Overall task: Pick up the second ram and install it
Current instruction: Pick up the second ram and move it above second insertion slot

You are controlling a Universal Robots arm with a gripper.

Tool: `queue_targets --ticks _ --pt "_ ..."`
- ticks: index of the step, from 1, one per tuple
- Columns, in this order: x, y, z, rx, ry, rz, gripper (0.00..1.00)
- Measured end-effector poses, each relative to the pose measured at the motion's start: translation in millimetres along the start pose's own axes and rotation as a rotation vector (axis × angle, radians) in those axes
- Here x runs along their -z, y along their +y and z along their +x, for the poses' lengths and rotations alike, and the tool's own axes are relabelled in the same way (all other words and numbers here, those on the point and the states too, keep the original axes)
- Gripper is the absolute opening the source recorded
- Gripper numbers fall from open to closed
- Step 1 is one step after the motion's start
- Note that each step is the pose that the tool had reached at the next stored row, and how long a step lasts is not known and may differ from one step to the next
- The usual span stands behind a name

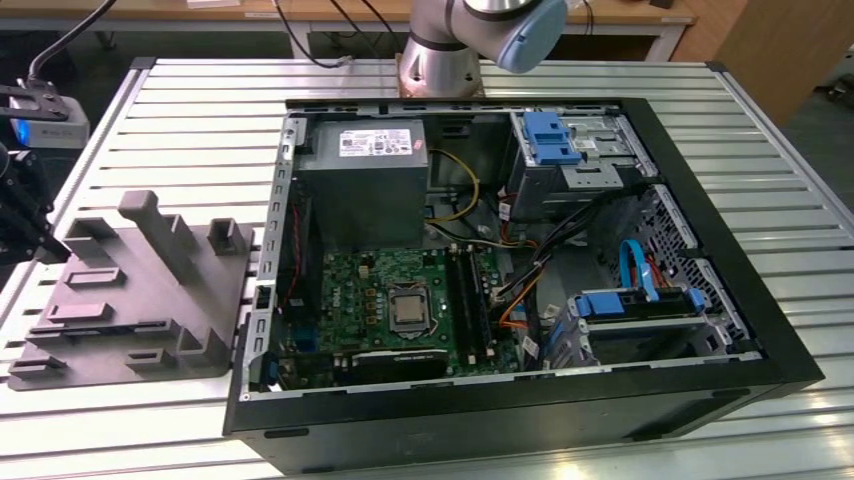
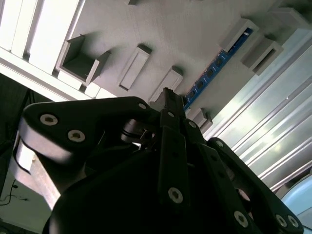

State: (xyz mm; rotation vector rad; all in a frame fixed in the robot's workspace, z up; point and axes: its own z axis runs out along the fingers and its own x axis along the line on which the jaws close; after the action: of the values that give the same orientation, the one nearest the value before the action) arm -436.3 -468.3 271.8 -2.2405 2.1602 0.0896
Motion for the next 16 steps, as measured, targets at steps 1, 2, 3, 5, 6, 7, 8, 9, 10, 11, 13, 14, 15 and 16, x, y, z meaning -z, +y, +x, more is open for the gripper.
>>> queue_targets --ticks 1,2,3,5,6,7,8,9,10,11,13,14,15,16 --pt "0.0 0.0 0.1 0.0 0.0001 0.0 0.1" --pt "0.1 0.0 1.0 0.0 0.0003 -0.0001 0.1" --pt "0.2 0.1 2.1 0.0 0.0006 -0.0001 0.1" --pt "0.2 0.1 2.5 0.0 0.0007 -0.0001 0.1" --pt "0.1 0.1 2.5 0.0 0.0007 0.0 0.1" --pt "0.2 0.1 2.5 0.0 0.0007 0.0 0.1" --pt "0.2 0.1 2.6 0.0 0.0008 -0.0001 0.1" --pt "0.3 0.1 3.1 0.0 0.0015 -0.0001 0.1" --pt "0.2 0.2 3.9 0.0 0.003 -0.0002 0.1" --pt "0.2 0.2 4.2 0.0 0.0048 -0.0001 0.1" --pt "0.3 0.2 4.2 0.0 0.0054 -0.0002 0.1" --pt "0.3 0.2 4.3 0.0 0.0057 -0.0002 0.1" --pt "0.3 0.2 4.7 0.0 0.0069 -0.0004 0.1" --pt "0.3 0.2 5.4 0.0 0.0085 -0.0003 0.1"
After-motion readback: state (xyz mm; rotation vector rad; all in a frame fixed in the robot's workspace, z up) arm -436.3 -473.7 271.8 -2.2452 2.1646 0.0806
